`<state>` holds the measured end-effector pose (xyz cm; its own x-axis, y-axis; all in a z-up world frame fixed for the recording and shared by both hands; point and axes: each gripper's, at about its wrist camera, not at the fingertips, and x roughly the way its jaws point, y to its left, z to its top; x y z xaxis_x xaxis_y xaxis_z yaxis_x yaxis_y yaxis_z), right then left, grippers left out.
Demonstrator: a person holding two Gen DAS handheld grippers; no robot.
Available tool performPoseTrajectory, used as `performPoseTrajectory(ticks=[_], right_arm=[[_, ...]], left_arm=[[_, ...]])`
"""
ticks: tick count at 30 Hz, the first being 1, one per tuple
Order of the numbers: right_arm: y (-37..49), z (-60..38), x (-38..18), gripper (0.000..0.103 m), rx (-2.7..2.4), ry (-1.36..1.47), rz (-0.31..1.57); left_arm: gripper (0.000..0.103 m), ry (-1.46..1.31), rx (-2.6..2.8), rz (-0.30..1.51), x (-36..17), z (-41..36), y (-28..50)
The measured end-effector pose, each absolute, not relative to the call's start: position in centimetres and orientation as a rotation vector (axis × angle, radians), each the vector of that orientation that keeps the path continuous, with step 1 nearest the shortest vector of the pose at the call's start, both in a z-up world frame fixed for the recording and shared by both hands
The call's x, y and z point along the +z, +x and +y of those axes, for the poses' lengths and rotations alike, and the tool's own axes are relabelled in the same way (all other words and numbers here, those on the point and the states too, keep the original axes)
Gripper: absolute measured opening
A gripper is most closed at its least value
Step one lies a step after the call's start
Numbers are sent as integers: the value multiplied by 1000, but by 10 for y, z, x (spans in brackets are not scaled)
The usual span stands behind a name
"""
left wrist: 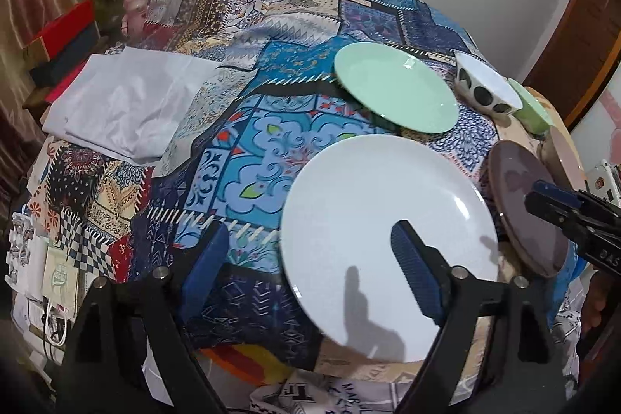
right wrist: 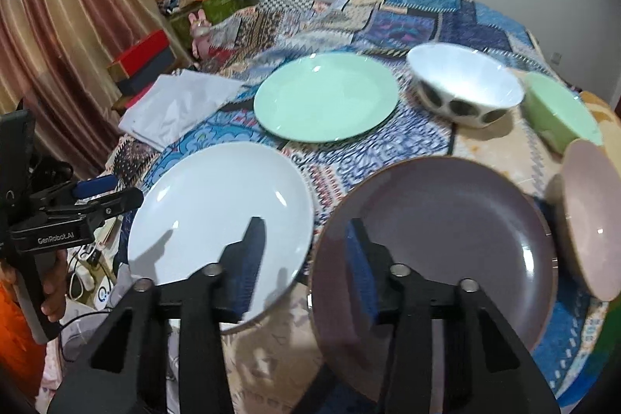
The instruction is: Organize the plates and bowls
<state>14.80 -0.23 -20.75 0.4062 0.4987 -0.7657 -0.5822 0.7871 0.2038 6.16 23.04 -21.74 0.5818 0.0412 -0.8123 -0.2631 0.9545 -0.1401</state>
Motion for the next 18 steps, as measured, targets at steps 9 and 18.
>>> performPoseTrajectory(ticks=[9,18], right_arm=[[142,12,-226,28,668,-110,1010],[136,14,-229,21,650,-100,1049]], left_arm=[[50,-310,150,981,-237,245,60],[37,-325,95,996,-245,243,56]])
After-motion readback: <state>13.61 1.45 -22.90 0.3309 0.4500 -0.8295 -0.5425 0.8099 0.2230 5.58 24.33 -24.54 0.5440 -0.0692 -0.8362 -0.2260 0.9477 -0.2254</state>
